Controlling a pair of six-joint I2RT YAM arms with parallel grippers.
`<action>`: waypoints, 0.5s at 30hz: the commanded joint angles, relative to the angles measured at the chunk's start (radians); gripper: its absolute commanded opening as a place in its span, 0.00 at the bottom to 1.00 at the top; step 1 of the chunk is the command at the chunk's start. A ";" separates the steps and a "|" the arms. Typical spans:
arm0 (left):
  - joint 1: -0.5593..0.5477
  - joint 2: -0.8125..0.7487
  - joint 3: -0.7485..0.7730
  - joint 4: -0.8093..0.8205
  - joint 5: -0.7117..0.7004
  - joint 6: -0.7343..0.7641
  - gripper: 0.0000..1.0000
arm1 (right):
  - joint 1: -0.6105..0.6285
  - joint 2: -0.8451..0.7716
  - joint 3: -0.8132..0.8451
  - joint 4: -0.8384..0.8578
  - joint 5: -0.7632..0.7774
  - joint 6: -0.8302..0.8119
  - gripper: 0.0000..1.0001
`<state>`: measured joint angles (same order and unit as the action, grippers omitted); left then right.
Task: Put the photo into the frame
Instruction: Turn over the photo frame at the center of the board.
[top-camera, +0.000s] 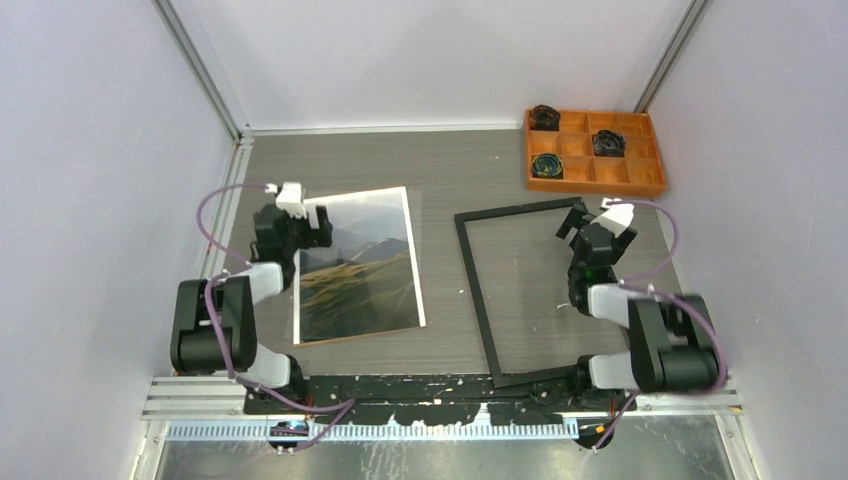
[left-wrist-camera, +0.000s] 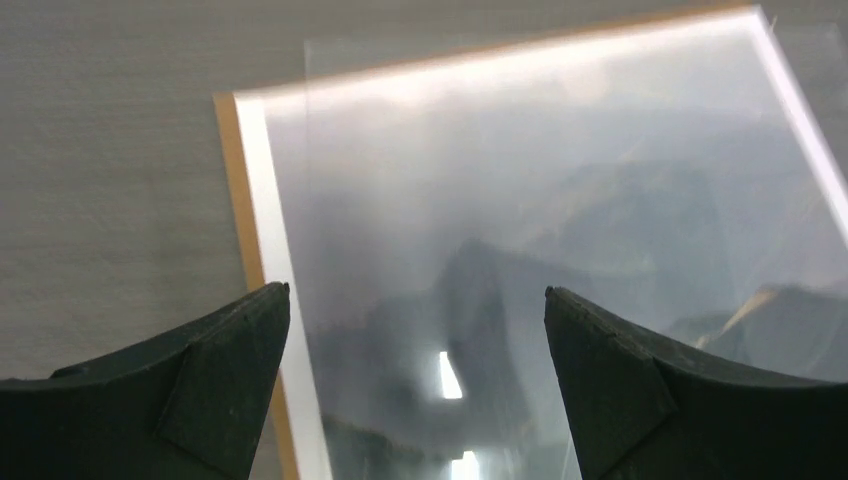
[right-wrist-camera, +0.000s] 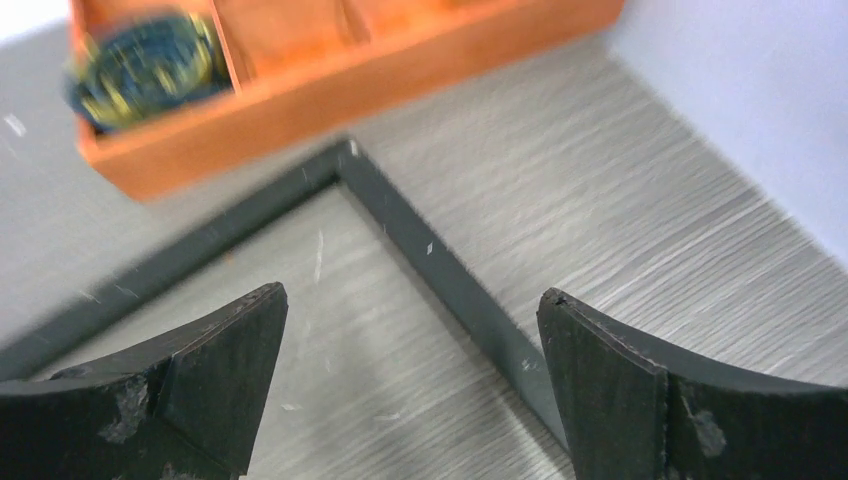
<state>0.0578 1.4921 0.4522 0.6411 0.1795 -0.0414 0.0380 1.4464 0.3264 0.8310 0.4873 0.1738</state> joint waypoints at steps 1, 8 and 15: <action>0.030 -0.092 0.254 -0.476 0.053 0.075 1.00 | 0.006 -0.296 0.030 -0.203 0.144 0.096 1.00; 0.107 -0.134 0.498 -0.905 0.145 0.064 1.00 | -0.094 -0.490 0.190 -0.764 0.087 0.705 1.00; 0.114 -0.116 0.627 -1.146 0.203 0.060 1.00 | -0.004 -0.314 0.493 -1.112 -0.211 0.621 1.00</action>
<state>0.1722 1.3758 1.0157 -0.2932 0.3157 0.0227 -0.0498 1.0428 0.6556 -0.0051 0.4393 0.7731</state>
